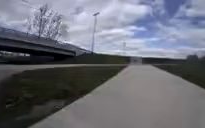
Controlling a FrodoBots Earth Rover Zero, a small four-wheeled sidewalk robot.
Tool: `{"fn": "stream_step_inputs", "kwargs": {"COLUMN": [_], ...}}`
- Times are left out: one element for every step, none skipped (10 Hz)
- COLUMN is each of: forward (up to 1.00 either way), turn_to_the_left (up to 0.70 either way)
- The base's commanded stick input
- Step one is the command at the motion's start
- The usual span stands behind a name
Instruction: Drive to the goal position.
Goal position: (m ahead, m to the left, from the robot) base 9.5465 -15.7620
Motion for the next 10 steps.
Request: {"fn": "stream_step_inputs", "kwargs": {"forward": [0.99, 0.99, 0.99, 1.0, 0.99, 0.99, 0.99, 0.99, 0.99, 0.99], "turn_to_the_left": [0.0, 0.0, 0.0, 0.0, 0.0, 0.0, 0.0, 0.0, 0.0, 0.0]}}
